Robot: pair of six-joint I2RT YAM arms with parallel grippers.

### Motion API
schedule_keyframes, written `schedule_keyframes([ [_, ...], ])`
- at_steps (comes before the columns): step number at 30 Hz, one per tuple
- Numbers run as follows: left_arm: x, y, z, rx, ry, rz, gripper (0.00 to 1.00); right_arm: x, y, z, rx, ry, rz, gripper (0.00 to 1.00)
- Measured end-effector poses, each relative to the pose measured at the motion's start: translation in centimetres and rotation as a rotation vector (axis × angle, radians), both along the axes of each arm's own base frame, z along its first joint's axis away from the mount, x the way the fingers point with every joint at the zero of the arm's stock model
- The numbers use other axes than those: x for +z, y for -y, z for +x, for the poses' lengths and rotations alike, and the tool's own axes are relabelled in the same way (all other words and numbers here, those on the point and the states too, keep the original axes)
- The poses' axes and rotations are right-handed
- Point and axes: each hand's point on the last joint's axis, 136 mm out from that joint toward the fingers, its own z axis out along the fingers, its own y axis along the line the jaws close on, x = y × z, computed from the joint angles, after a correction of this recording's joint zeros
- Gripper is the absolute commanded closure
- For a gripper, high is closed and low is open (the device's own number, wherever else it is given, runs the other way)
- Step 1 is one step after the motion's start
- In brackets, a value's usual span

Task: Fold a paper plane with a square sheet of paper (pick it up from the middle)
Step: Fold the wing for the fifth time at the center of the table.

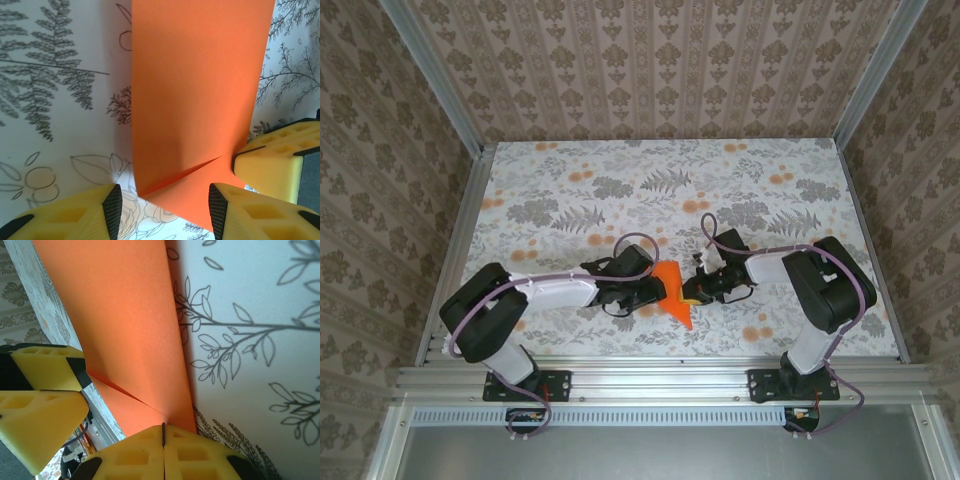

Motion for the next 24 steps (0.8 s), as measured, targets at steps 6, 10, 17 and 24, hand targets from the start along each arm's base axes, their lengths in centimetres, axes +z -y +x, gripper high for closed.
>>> schedule_keyframes([
  [6,-0.1,0.8,0.6,0.026,0.002,-0.033,0.57,0.1,0.0,0.0,-0.002,-0.008,0.013,0.91],
  [10,0.0,1.4,1.0,0.039,0.012,-0.065,0.63,0.1,0.0,0.0,-0.002,-0.006,0.019,0.89],
  [17,0.3,2.2,1.3,0.033,0.031,-0.095,0.70,0.2,0.0,0.0,-0.001,-0.005,0.026,0.88],
  [24,0.7,2.7,1.3,0.019,0.039,-0.111,0.71,0.2,0.0,0.1,-0.002,-0.006,0.026,0.88],
])
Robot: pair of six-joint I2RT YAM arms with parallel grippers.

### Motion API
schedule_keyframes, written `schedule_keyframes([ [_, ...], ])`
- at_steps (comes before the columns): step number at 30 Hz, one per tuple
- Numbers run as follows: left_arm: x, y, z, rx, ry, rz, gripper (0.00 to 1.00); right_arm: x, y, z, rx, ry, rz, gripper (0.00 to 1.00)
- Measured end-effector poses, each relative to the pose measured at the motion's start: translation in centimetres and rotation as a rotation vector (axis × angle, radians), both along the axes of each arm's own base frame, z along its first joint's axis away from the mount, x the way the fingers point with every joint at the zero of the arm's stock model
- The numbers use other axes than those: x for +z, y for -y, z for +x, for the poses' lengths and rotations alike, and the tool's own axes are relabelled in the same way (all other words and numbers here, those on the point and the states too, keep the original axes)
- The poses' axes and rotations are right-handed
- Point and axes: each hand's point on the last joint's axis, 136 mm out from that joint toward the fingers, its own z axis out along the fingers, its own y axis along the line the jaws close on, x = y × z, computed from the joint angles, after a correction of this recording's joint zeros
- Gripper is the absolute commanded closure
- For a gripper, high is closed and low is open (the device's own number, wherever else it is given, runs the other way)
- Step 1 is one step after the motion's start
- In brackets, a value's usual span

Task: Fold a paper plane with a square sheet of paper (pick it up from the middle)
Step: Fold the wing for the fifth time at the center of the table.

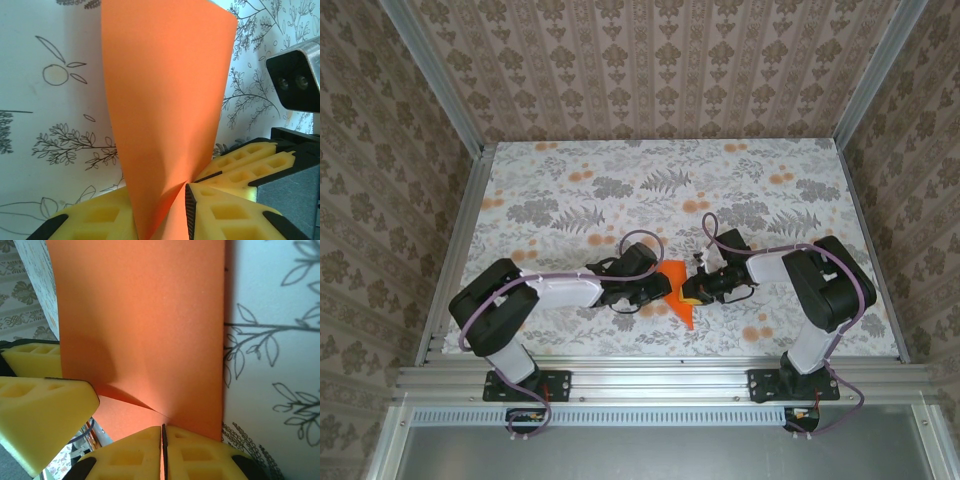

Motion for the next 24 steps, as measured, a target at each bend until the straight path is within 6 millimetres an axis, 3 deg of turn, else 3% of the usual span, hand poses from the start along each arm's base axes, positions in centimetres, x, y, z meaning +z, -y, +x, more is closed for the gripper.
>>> schedule_keyframes([
  [8,0.3,0.2,0.3,-0.014,0.024,0.006,1.00,0.2,0.0,0.0,0.003,0.007,0.003,0.83],
  [13,-0.2,-0.8,0.5,0.016,0.022,0.064,1.00,0.9,1.0,1.1,-0.023,0.093,-0.057,0.72],
  [17,-0.1,-1.7,0.6,0.039,0.027,0.100,1.00,3.4,2.3,2.0,-0.049,0.258,-0.134,0.66],
  [22,0.2,-2.2,0.7,0.061,0.032,0.114,1.00,6.9,2.8,1.3,-0.062,0.495,-0.202,0.66],
  [24,0.2,-2.3,0.7,0.066,0.031,0.118,1.00,7.3,2.4,0.2,-0.037,0.557,-0.220,0.73],
])
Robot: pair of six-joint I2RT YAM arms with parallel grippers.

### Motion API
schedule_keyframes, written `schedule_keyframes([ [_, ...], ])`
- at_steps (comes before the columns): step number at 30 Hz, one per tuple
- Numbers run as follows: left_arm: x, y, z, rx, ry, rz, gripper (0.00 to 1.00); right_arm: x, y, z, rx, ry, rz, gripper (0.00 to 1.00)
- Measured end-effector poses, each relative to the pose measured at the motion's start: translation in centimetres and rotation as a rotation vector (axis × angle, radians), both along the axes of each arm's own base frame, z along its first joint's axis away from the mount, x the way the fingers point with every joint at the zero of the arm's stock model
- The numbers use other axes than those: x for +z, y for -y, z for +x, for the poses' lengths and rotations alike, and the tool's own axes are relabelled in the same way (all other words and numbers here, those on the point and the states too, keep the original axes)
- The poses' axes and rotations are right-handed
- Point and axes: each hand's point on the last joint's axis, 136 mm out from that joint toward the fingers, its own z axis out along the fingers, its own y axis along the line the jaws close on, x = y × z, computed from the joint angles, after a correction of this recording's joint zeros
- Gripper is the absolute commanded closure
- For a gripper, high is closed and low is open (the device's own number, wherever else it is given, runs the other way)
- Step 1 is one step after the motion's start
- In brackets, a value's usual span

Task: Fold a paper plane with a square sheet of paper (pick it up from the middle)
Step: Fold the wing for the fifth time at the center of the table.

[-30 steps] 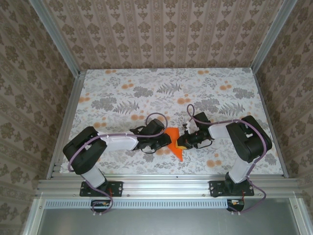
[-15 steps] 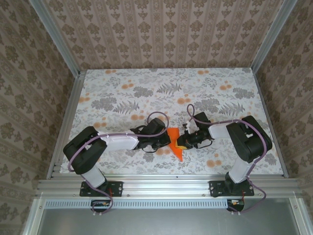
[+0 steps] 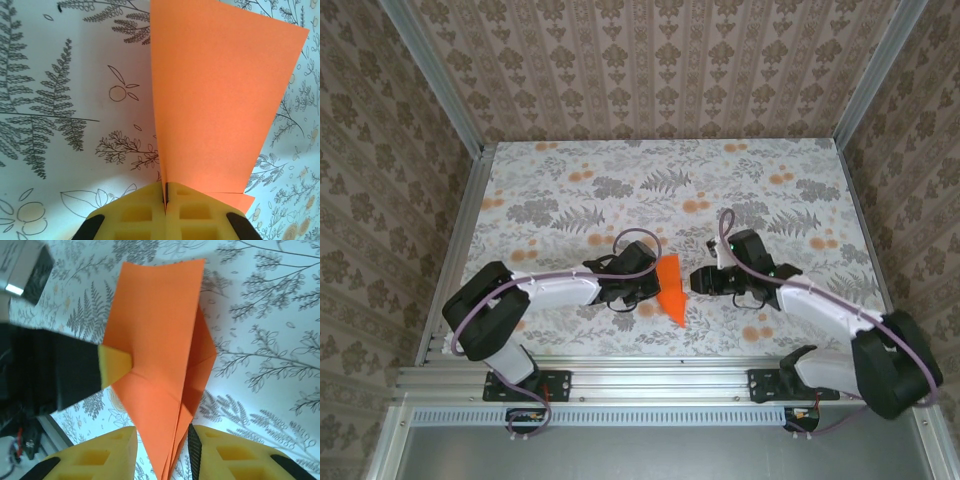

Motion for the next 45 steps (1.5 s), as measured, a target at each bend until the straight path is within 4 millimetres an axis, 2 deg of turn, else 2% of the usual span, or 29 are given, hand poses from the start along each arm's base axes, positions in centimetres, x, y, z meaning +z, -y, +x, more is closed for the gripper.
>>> schedule_keyframes([
  [3,0.1,0.1,0.1,0.003,0.003,-0.002,1.00,-0.3,-1.1,-1.7,0.047,0.018,-0.020,0.83],
  [6,0.3,0.2,0.2,0.002,0.006,-0.007,1.00,-0.8,-2.2,-2.0,0.061,-0.009,-0.001,0.91],
  [13,1.2,1.0,0.5,-0.004,0.013,-0.033,1.00,-3.9,-3.5,-1.9,0.038,-0.143,0.021,0.93],
  [19,1.2,1.2,0.6,-0.007,0.012,-0.038,1.00,-7.4,-2.8,-1.3,-0.019,-0.258,-0.005,0.94],
  [21,1.2,1.2,0.5,-0.009,0.009,-0.037,0.95,-7.5,-2.7,-1.0,-0.026,-0.270,0.012,0.94],
  [23,1.2,1.2,0.6,-0.011,0.012,-0.036,0.81,-7.5,-2.6,-0.7,-0.031,-0.273,0.025,0.94],
  [26,1.1,1.2,0.6,-0.014,0.011,-0.034,0.71,-7.6,-2.3,-0.4,-0.036,-0.286,0.046,0.94],
  [30,1.0,1.1,0.7,-0.011,0.008,-0.028,0.66,-7.6,-2.3,-0.3,-0.021,-0.300,0.053,0.94],
  [38,0.4,0.6,1.6,-0.010,-0.003,-0.021,0.68,-7.7,-2.5,0.1,0.013,-0.313,0.044,0.93],
  [41,0.0,1.0,1.7,-0.027,-0.012,-0.022,0.72,-7.6,-2.6,0.1,0.025,-0.309,0.039,0.92],
  [45,-0.4,1.5,1.8,-0.047,-0.019,-0.028,0.83,-7.6,-2.6,0.2,0.044,-0.304,0.025,0.91],
])
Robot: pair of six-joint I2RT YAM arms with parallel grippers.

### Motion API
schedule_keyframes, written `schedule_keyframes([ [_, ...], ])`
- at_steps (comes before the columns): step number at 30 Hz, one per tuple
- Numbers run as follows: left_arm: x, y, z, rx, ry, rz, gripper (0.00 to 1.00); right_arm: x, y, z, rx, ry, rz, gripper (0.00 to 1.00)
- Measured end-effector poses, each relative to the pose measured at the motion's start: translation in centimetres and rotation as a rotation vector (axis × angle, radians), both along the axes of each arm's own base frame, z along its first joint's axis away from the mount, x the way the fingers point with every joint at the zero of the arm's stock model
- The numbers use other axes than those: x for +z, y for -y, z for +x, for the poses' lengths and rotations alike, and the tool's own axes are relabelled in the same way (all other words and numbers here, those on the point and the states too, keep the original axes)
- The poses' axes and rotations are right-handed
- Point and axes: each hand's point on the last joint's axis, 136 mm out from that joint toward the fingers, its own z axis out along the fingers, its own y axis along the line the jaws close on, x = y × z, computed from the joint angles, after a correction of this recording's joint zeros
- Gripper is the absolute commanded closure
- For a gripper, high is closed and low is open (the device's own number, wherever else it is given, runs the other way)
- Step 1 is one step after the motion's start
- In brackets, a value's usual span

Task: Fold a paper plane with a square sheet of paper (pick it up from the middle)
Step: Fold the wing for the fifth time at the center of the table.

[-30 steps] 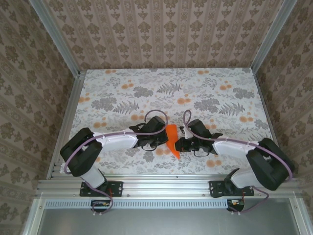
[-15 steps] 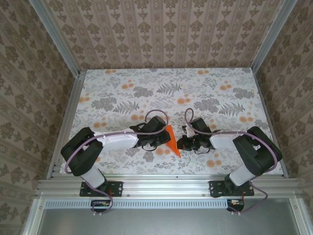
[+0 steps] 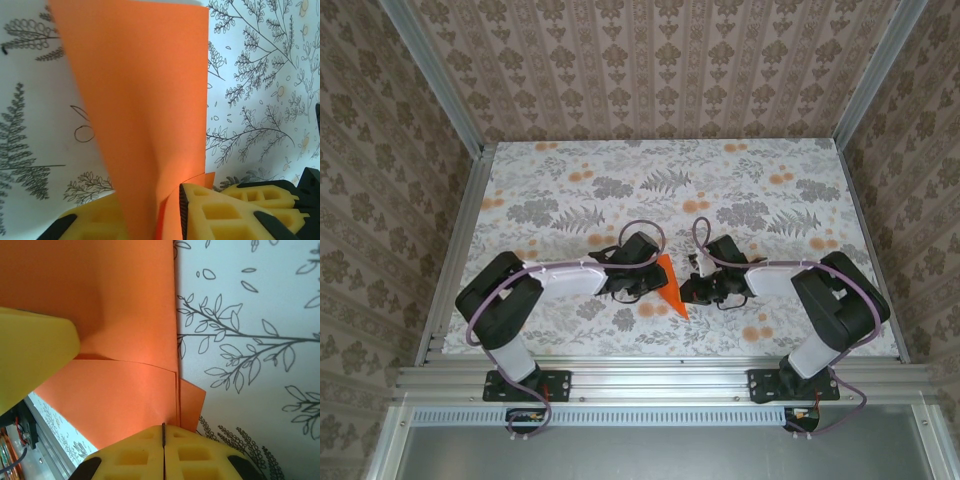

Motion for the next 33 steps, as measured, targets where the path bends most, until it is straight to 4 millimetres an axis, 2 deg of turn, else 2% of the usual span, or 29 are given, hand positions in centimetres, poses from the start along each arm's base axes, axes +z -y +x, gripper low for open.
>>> schedule_keyframes([
  [4,0.2,0.1,0.1,-0.007,0.000,-0.003,0.97,0.0,0.2,0.0,0.020,0.008,-0.024,0.88],
  [6,0.4,0.2,0.2,-0.005,-0.002,-0.008,1.00,0.1,0.4,0.1,0.027,0.026,-0.039,0.84],
  [9,0.5,0.4,0.5,0.000,-0.010,-0.009,1.00,0.8,1.1,0.5,0.029,0.081,-0.080,0.74],
  [14,0.6,0.5,0.9,0.023,-0.025,-0.018,1.00,4.5,2.1,1.6,0.030,0.314,-0.138,0.66],
  [16,0.5,0.3,0.9,0.031,-0.036,-0.015,1.00,6.2,2.0,1.4,0.059,0.436,-0.160,0.61],
  [18,0.5,0.2,0.9,0.034,-0.044,-0.010,1.00,6.9,1.5,0.8,0.099,0.529,-0.181,0.59],
  [20,0.6,0.2,1.0,0.038,-0.051,-0.009,1.00,6.8,1.0,-0.2,0.150,0.592,-0.208,0.56],
  [25,0.5,0.1,1.0,0.040,-0.062,-0.005,1.00,4.9,-0.1,-2.0,0.278,0.691,-0.303,0.53],
  [33,0.6,0.3,0.9,0.034,-0.068,-0.009,1.00,3.6,-1.5,-1.9,0.401,0.823,-0.412,0.50],
])
